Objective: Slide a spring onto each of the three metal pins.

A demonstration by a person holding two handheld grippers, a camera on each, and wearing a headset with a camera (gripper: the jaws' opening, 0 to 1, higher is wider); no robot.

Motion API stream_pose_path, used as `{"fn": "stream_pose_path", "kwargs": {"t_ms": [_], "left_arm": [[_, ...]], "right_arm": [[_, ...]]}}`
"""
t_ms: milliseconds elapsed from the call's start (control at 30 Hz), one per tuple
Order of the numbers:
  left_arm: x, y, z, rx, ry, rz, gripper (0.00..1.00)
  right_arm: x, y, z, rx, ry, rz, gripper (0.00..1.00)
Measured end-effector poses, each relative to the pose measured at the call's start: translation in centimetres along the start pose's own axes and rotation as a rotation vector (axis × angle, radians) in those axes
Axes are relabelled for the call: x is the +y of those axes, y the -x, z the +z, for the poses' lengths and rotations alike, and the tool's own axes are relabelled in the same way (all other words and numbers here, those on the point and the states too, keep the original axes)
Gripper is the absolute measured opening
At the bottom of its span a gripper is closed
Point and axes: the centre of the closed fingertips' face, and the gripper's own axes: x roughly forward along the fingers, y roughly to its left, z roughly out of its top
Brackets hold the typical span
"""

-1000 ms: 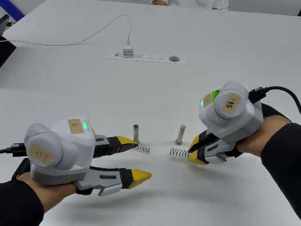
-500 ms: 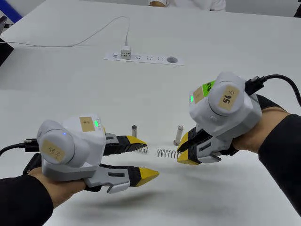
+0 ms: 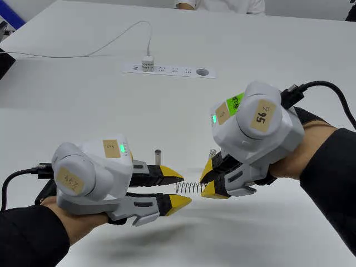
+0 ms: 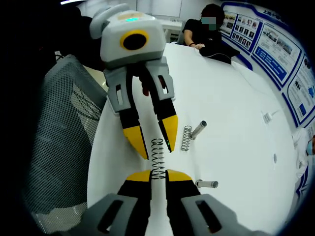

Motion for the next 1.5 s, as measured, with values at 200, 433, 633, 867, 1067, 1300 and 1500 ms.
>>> {"fn": "stream_pose_path", "kwargs": {"t_ms": [200,433,633,867,1067,1300,1500], "left_arm": [[-0.2,0.0,0.0,0.002,-0.022,-0.005,0.13],[-0.1,0.1,-0.2,0.007,-0.022,-0.003,0.12],[-0.1,0.1,-0.3,0.013,-0.025,-0.003,0.12],[-0.4,-0.1,-0.2,0.014,-0.030,-0.013,0.12],[-0.5,-0.2,-0.1,0.010,-0.030,-0.018,0.11],[-0.6,-0.1,0.0,-0.001,-0.027,-0.015,0.11],[-0.5,-0.1,0.2,-0.010,-0.026,-0.013,0.11]], "right_arm": [[0.2,0.1,0.2,0.005,0.011,0.006,0.12],[0.2,1.0,1.0,-0.014,0.014,0.000,0.12],[0.2,1.6,2.1,-0.047,0.018,-0.006,0.11],[0.3,2.2,4.0,-0.096,0.028,-0.012,0.11],[0.5,2.1,5.0,-0.117,0.039,-0.011,0.11],[0.5,1.9,4.8,-0.110,0.019,-0.002,0.17],[0.6,1.6,4.3,-0.097,0.012,0.004,0.15]]}}
